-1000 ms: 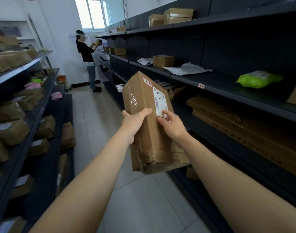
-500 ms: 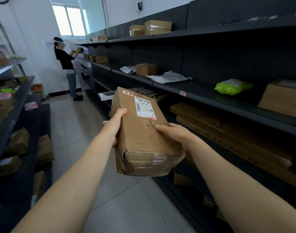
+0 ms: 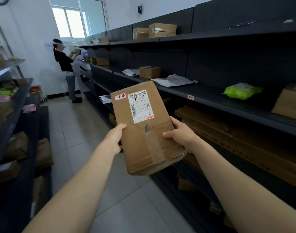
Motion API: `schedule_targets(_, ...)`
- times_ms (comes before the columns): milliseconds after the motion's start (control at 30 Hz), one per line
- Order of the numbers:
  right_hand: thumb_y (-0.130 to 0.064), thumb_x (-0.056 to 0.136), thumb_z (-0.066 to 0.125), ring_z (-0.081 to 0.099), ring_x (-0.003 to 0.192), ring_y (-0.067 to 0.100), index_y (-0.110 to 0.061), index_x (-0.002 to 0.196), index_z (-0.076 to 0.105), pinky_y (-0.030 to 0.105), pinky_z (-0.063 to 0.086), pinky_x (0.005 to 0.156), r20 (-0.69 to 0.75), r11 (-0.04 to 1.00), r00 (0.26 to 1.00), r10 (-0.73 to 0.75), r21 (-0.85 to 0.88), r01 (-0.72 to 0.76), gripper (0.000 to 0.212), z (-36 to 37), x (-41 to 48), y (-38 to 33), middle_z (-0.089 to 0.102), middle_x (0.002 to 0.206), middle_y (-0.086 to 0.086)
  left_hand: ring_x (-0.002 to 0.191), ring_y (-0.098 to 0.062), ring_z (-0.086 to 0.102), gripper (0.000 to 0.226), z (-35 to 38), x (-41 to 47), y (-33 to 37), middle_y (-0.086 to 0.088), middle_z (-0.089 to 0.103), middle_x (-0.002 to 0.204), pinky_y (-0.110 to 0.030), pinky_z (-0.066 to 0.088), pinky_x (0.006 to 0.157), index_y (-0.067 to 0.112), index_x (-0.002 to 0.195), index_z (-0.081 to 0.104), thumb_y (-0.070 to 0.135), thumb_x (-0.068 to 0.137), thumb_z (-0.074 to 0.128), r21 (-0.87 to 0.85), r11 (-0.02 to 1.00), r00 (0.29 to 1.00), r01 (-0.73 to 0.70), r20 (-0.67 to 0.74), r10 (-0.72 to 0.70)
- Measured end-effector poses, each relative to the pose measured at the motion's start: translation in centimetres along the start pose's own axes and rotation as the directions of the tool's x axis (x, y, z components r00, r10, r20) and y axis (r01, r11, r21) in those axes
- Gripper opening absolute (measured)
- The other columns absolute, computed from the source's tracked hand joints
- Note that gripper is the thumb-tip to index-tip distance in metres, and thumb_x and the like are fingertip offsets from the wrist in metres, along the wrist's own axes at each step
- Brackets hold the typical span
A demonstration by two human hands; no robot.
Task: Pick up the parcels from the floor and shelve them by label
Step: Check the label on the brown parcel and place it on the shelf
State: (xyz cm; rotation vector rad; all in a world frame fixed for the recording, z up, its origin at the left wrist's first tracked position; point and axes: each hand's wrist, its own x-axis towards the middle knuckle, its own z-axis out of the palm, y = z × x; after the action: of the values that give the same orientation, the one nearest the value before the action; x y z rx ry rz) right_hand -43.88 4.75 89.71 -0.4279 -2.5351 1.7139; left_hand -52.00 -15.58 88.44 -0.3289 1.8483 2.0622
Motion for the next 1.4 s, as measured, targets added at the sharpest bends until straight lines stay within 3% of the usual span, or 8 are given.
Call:
schedule_targets(133, 0.001, 0.088, 0.058, 0.055, 0.101, 0.012, -0.033, 0.15, 0.029, 0.026, 0.042, 0.081, -0.032, 0.998, 0.998, -0.056, 0.012, 0.057, 0.077, 1.2, 0.5, -0.5, 0.057, 0.127, -0.003, 0.084, -0.023, 0.061, 0.013, -0.7, 0.8, 0.5, -0.006, 0.066, 0.091, -0.039, 0.05, 0.076, 0.016, 0.102, 0.059, 0.026, 0.097, 0.051, -0.058, 0.998, 0.999, -0.025, 0.034, 0.027)
schedule_targets(300, 0.006, 0.088, 0.056, 0.053, 0.117, 0.018, -0.033, 0.148, 0.031, 0.031, 0.042, 0.091, -0.055, 0.992, 0.994, -0.096, 0.079, 0.1, 0.076, 2.8, 1.6, -0.4, 0.057, 0.127, -0.004, 0.085, -0.02, 0.063, 0.018, -1.4, 1.7, 1.4, -0.003, 0.068, 0.098, -0.044, 0.05, 0.09, 0.022, 0.111, 0.057, 0.017, 0.098, 0.046, -0.066, 0.991, 0.989, -0.117, 0.078, 0.122)
schedule_targets(600, -0.011, 0.091, 0.063, 0.051, 0.125, 0.025, -0.018, 0.148, 0.029, 0.047, 0.043, 0.107, -0.184, 0.979, 0.983, -0.002, 0.198, 0.039, 0.067, 3.1, 3.2, 0.9, 0.051, 0.139, 0.005, 0.1, -0.027, 0.062, 0.047, 0.1, 3.0, 1.2, -0.009, 0.065, 0.122, -0.045, 0.05, 0.094, 0.026, 0.134, 0.047, 0.007, 0.091, 0.048, -0.027, 0.973, 0.97, -0.229, 0.078, 0.23)
schedule_targets(800, -0.011, 0.092, 0.063, 0.052, 0.115, 0.022, -0.015, 0.141, 0.034, 0.039, 0.047, 0.096, -0.214, 0.959, 0.977, 0.015, 0.278, 0.047, 0.057, 1.1, 4.7, 1.5, 0.053, 0.131, 0.004, 0.116, -0.029, 0.06, 0.059, 2.6, 4.1, 1.8, -0.008, 0.063, 0.127, -0.048, 0.048, 0.103, 0.03, 0.138, 0.045, 0.003, 0.086, 0.048, 0.007, 0.959, 0.958, -0.283, 0.056, 0.282)
schedule_targets(900, -0.01, 0.092, 0.063, 0.051, 0.112, 0.02, -0.015, 0.14, 0.033, 0.036, 0.045, 0.093, -0.213, 0.954, 0.977, -0.001, 0.294, 0.065, 0.057, -0.1, 5.9, 1.3, 0.051, 0.125, 0.001, 0.119, -0.03, 0.058, 0.058, 4.0, 4.3, 2.3, -0.007, 0.061, 0.125, -0.05, 0.045, 0.105, 0.034, 0.129, 0.046, -0.002, 0.084, 0.046, 0.02, 0.952, 0.952, -0.306, 0.034, 0.305)
schedule_targets(1100, -0.01, 0.092, 0.062, 0.052, 0.121, 0.026, -0.017, 0.139, 0.033, 0.052, 0.046, 0.104, -0.206, 0.954, 0.978, -0.018, 0.29, 0.079, 0.055, -2.1, 8.2, 1.1, 0.051, 0.13, 0.003, 0.121, -0.032, 0.056, 0.057, 6.5, 5.1, 3.2, -0.01, 0.06, 0.125, -0.049, 0.045, 0.105, 0.034, 0.12, 0.044, -0.008, 0.082, 0.042, 0.008, 0.943, 0.943, -0.332, -0.011, 0.332)
schedule_targets(1300, -0.01, 0.092, 0.062, 0.05, 0.117, 0.02, -0.017, 0.141, 0.033, 0.042, 0.043, 0.103, -0.196, 0.952, 0.98, -0.04, 0.29, 0.097, 0.057, -4.2, 10.0, 1.5, 0.051, 0.138, 0.005, 0.117, -0.03, 0.056, 0.06, 9.0, 6.7, 3.8, -0.005, 0.059, 0.119, -0.046, 0.048, 0.098, 0.032, 0.128, 0.043, -0.007, 0.082, 0.043, 0.022, 0.942, 0.942, -0.334, -0.008, 0.334)
schedule_targets(1400, -0.022, 0.093, 0.063, 0.049, 0.12, 0.017, -0.021, 0.147, 0.029, 0.038, 0.041, 0.103, -0.207, 0.944, 0.974, -0.092, 0.293, 0.152, 0.064, -5.1, 10.7, 1.5, 0.051, 0.139, 0.0, 0.115, -0.03, 0.056, 0.059, 9.8, 7.7, 4.0, -0.007, 0.058, 0.122, -0.047, 0.049, 0.095, 0.032, 0.127, 0.043, -0.007, 0.083, 0.044, 0.034, 0.946, 0.947, -0.322, 0.001, 0.322)
